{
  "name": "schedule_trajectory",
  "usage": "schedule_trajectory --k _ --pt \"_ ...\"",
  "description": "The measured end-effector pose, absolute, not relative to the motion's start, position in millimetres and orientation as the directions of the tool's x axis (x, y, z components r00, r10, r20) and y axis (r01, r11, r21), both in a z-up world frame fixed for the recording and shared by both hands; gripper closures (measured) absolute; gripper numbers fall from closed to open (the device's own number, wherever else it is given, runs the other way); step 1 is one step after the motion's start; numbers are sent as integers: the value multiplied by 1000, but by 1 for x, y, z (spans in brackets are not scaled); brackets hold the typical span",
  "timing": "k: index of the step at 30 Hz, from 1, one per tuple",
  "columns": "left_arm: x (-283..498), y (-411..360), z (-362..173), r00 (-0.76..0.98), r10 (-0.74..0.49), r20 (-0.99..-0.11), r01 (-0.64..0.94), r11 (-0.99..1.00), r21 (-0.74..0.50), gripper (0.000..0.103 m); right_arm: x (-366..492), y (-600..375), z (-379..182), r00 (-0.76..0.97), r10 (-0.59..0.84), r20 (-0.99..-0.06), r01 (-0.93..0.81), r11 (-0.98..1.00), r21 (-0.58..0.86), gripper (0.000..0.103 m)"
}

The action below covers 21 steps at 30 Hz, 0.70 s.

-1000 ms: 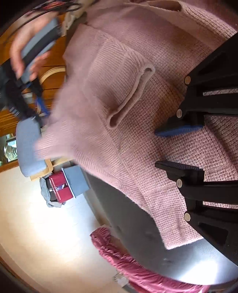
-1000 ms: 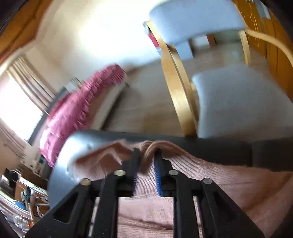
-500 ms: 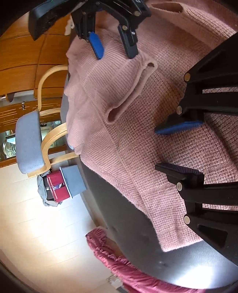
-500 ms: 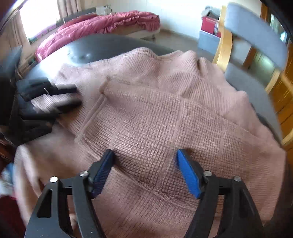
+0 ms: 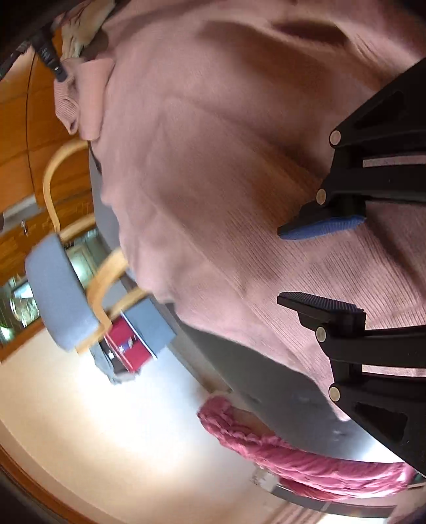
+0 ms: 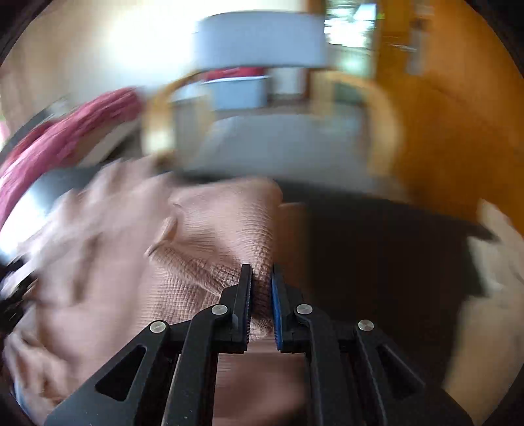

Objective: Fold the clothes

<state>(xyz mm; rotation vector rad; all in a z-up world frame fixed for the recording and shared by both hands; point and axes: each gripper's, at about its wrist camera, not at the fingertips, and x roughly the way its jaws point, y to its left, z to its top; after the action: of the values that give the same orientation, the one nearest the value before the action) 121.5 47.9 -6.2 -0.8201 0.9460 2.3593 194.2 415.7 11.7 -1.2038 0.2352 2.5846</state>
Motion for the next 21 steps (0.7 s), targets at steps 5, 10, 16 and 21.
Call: schedule_trajectory --k 5,10,16,21 --pt "123 86 -7 -695 220 -685 -656 -585 478 70 280 571 20 -442 486 -754 -810 -578 102 85" --pt "118 117 -19 -742 171 -649 -624 -531 573 70 314 555 32 -564 457 -688 -780 -568 262 60" --pt "115 127 -22 -768 141 -624 -597 -510 619 70 211 399 20 -732 -15 -681 -284 -902 325 50" --pt "114 121 -20 -760 152 -632 -599 -542 590 70 134 283 -11 -657 -230 -718 -75 -928 366 50"
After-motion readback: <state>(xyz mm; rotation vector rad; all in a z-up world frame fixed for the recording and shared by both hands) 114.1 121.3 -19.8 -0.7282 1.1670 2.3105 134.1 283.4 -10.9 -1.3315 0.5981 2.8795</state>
